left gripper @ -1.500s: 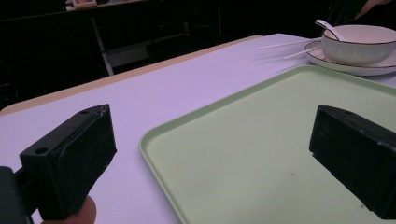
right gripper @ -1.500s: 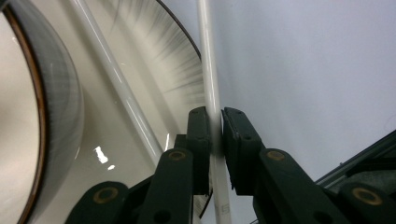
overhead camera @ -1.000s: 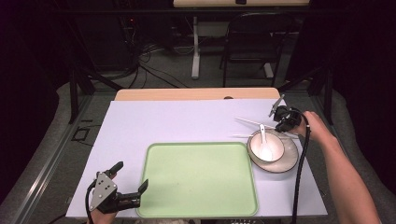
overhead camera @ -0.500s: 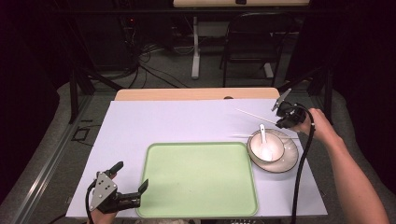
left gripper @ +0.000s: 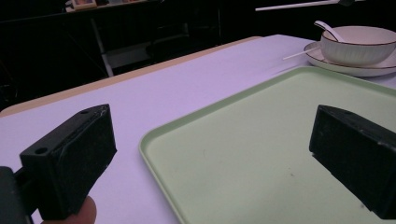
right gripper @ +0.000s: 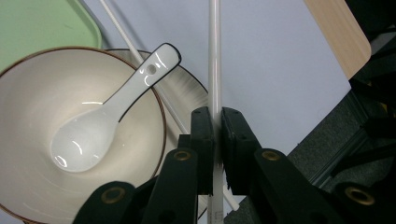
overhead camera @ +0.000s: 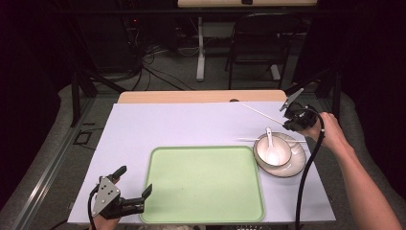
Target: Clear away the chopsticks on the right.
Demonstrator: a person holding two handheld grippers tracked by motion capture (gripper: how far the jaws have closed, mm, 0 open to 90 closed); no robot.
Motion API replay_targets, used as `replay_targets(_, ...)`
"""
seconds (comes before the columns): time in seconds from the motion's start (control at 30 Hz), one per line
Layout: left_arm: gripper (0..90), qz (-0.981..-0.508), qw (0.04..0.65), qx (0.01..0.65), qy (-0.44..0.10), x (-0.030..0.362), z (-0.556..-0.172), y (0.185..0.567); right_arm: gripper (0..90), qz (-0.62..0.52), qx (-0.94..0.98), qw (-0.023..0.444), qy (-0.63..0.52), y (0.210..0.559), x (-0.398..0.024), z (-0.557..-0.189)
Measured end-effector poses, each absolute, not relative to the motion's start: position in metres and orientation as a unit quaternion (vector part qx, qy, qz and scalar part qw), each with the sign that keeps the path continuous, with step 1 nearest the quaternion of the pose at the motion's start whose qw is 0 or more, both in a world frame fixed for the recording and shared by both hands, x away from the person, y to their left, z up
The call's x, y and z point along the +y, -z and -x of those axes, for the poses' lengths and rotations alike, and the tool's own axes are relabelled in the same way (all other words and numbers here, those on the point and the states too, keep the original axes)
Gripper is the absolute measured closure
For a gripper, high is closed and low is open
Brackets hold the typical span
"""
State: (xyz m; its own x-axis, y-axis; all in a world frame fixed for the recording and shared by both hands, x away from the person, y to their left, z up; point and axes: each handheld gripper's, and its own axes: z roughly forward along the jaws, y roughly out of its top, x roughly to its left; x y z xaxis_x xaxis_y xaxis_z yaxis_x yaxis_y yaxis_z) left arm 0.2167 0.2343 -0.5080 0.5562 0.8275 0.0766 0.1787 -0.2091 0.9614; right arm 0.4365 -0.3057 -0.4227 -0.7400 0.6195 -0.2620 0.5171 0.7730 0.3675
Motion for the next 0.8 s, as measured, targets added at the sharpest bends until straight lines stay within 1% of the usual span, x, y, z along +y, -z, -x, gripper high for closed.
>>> replay_targets(0.17, 0.6, -0.712, 0.521, 0.352, -0.313, 0.235, -0.217, 0.508, 84.0, -0.325, 0.913, 0.197, -0.151, 0.417, -0.299, -0.426)
replay_targets(0.4, 0.6, -0.714, 0.519, 0.351, -0.313, 0.234, -0.216, 0.508, 83.9, -0.351, 0.900, 0.198, -0.169, 0.410, -0.291, -0.406)
replay_targets(0.8, 0.6, -0.713, 0.520, 0.351, -0.312, 0.234, -0.216, 0.508, 83.9, -0.386, 0.882, 0.177, -0.205, 0.408, -0.277, -0.377)
